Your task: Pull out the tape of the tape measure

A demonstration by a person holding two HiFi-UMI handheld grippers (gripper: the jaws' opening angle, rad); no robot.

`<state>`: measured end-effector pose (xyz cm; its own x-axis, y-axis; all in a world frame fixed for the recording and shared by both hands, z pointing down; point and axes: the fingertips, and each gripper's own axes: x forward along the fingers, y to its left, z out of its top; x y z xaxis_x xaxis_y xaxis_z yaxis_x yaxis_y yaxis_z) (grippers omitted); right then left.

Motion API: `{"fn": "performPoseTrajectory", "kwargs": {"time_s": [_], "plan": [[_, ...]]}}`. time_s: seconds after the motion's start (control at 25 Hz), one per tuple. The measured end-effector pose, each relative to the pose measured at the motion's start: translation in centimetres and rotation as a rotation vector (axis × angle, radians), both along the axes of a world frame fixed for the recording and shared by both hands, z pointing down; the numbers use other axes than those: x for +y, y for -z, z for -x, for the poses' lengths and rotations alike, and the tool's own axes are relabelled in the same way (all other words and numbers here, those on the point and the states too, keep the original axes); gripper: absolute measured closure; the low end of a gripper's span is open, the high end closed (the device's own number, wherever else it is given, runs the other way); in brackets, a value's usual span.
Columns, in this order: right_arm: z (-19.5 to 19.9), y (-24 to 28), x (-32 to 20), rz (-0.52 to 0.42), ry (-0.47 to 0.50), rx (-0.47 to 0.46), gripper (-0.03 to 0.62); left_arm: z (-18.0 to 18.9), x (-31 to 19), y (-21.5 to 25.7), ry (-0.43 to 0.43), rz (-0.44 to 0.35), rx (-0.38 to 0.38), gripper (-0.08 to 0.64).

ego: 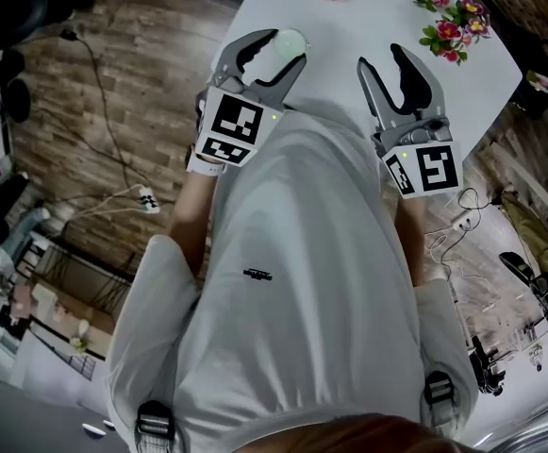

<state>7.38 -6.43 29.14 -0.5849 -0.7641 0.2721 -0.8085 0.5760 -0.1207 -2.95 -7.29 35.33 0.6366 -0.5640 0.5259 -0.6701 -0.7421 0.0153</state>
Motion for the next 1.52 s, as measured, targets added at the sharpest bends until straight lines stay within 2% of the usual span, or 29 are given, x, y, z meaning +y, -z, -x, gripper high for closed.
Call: {"fn": "performPoseTrajectory", "kwargs": {"time_s": [0.4, 0.8, 1.08, 1.32, 1.52], "plan": [[0.2, 2.0, 0.7, -0.047, 0.014, 0.013, 0.382, 0.3, 1.2, 3.4, -0.011, -0.037, 0.038, 0.327], [1.4, 2.5, 1.5, -0.072, 0.101, 0.040, 0.382, 0.1, 2.2, 4.7, -0.023, -0.070, 0.026, 0.327], [2.4, 2.3, 1.8, -0.084, 0.177, 0.079, 0.385, -0.3, 2.8, 5.1, -0.045, -0.077, 0.010, 0.327], [4.5, 3.3, 2.4, -0.127, 0.288, 0.064, 0.404, -0.7, 3.2, 5.6, -0.069, -0.086, -0.003, 0.327], [5.4, 3.1, 2.9, -0.127, 0.339, 0.068, 0.419, -1.3, 3.4, 5.9, -0.088, -0.102, -0.022, 0.327]]}}
